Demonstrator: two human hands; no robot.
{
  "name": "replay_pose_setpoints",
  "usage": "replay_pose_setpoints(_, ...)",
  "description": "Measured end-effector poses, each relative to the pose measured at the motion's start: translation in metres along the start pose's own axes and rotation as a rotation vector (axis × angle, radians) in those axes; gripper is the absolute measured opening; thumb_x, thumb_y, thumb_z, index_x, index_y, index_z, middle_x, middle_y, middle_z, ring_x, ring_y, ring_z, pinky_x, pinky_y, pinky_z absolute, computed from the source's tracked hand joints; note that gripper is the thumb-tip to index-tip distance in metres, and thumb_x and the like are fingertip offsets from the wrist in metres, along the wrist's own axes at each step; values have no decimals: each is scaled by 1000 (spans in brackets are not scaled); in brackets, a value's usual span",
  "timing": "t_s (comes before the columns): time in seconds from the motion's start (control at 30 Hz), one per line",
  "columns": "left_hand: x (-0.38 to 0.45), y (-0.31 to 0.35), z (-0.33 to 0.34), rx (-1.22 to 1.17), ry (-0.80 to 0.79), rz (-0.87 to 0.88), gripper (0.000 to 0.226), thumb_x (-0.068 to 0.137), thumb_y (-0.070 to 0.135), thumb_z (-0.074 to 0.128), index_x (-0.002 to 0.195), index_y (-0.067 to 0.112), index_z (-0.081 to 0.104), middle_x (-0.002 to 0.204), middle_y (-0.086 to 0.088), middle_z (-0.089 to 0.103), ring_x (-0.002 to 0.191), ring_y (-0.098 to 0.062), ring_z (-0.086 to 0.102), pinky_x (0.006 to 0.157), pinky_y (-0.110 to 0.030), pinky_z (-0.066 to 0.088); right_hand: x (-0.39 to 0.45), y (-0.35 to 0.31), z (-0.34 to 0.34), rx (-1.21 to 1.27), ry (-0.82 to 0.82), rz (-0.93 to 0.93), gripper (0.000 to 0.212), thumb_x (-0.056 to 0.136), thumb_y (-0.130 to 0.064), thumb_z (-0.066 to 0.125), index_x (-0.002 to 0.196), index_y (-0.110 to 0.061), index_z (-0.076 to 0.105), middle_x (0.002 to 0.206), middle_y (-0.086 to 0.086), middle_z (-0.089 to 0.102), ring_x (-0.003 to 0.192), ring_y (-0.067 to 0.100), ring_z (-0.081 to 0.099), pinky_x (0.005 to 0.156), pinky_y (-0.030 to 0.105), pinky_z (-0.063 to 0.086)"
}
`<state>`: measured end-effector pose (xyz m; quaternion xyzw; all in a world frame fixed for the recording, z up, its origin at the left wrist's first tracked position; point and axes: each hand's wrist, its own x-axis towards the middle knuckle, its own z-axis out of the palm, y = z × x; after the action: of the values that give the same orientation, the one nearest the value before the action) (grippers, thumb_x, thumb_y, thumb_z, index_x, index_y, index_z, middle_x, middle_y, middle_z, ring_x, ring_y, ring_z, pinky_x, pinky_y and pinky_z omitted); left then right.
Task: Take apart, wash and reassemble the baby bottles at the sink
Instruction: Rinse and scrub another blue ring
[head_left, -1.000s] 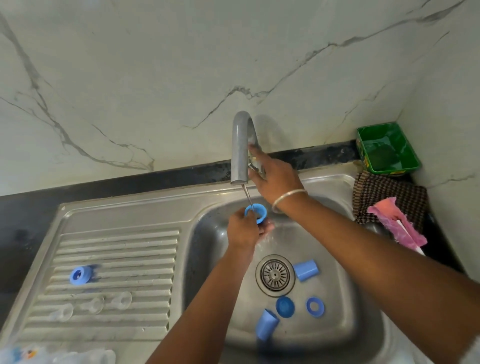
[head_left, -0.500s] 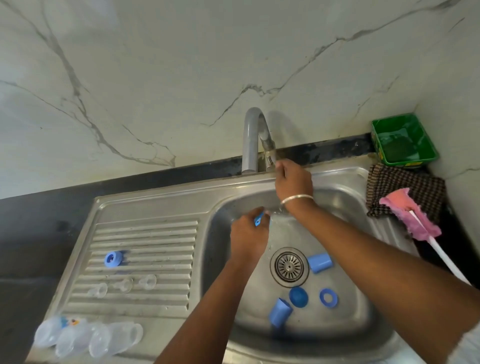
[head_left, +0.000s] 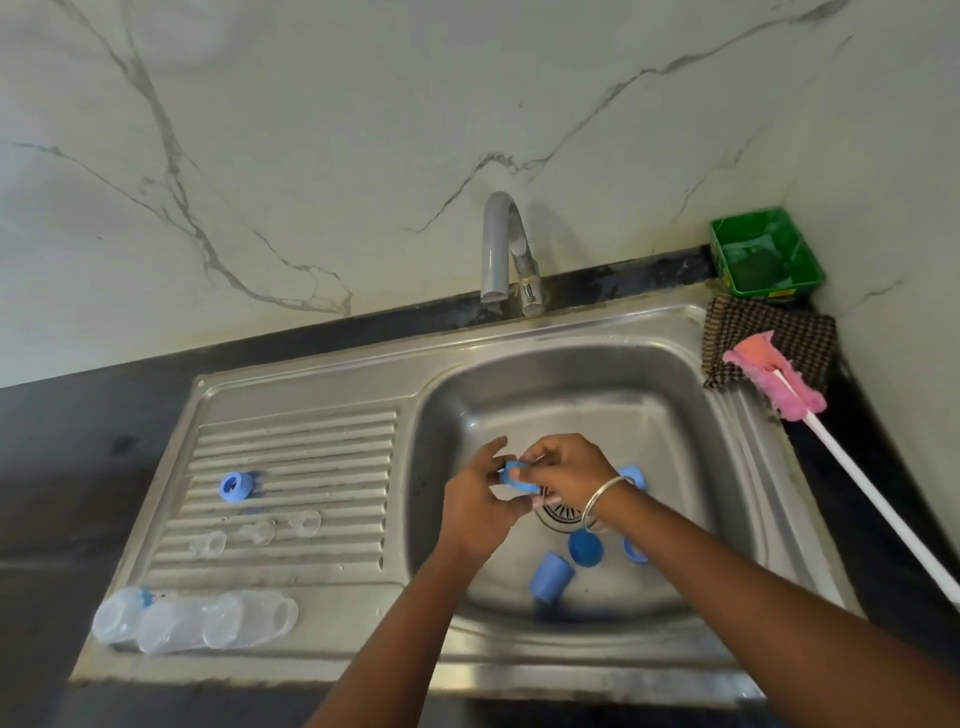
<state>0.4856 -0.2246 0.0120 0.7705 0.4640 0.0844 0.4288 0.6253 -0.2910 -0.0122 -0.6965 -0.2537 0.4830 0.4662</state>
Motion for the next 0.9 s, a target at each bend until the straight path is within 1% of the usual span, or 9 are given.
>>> replay_pose_setpoints(0.1, -4, -11, -12, -37, 24, -26, 69, 69, 20, 90, 130, 29, 57, 116, 16, 66, 97, 1, 65, 82, -9, 49, 1, -2, 4, 2, 248, -181, 26, 76, -31, 82, 97, -19, 72, 86, -4, 73, 81, 8, 70, 76, 26, 58)
replay_pose_setpoints(0.2, -4, -28, -27, -16, 80, -60, 49, 78, 16, 82, 122, 24, 63, 111, 12, 68, 94, -2, 64, 76, -3, 43, 3, -3, 10, -80, 282, -153, 30, 75, -37, 82, 99, -21, 73, 87, -5, 74, 82, 7, 69, 78, 21, 54)
replay_pose_setpoints(0.33, -1, -58, -48, 124, 139, -53, 39, 81, 20, 76, 120, 23, 67, 115, 6, 68, 107, -14, 65, 93, -22, 47, 11, -4, 22, 145, 310, -54, 24, 82, -30, 77, 98, -12, 73, 89, 7, 75, 76, 20, 72, 55, 20, 53)
replay_pose_setpoints(0.37, -1, -65, -52, 153, 142, -43, 39, 81, 21, 75, 119, 23, 67, 120, 3, 65, 110, -16, 62, 98, -24, 45, 15, -2, 25, 144, 325, -20, 28, 81, -33, 78, 100, -14, 72, 90, 6, 75, 75, 19, 72, 59, 22, 54)
replay_pose_setpoints(0.47, -2, -82, -65, 197, 177, -77, 40, 82, 23, 74, 121, 25, 67, 132, -3, 51, 123, -22, 50, 106, -27, 39, 18, -1, 36, -155, 352, 12, 29, 79, -42, 77, 97, -20, 74, 88, -2, 74, 83, 15, 69, 82, 33, 55)
replay_pose_setpoints(0.57, -6, -101, -79, 236, 184, -93, 48, 84, 16, 69, 131, 20, 60, 139, -8, 45, 131, -27, 42, 113, -33, 34, 26, -24, 65, -220, 301, -89, 18, 82, -41, 75, 82, -23, 76, 80, -6, 74, 81, 12, 69, 81, 32, 53)
replay_pose_setpoints(0.67, -6, -114, -85, 214, 165, -36, 56, 78, 1, 61, 133, 11, 57, 139, -9, 47, 132, -28, 43, 113, -34, 34, 43, -55, 100, -313, 157, -191, 12, 77, -35, 80, 75, -31, 69, 77, -6, 72, 74, 10, 67, 74, 31, 54)
replay_pose_setpoints(0.8, -6, -124, -90, 153, 170, 27, 53, 77, 4, 67, 129, 10, 59, 134, -7, 51, 124, -25, 50, 108, -25, 36, 70, -94, 156, -533, -55, -328, 30, 75, -27, 84, 99, -14, 71, 96, 2, 71, 76, 10, 62, 79, 22, 49)
replay_pose_setpoints(0.9, -4, -133, -97, 110, 142, 61, 53, 80, 13, 73, 130, 12, 58, 139, -4, 49, 128, -21, 48, 108, -20, 32, 90, -120, 205, -784, -245, -470, 38, 75, -29, 83, 109, -16, 71, 106, 1, 69, 93, 16, 63, 88, 28, 48)
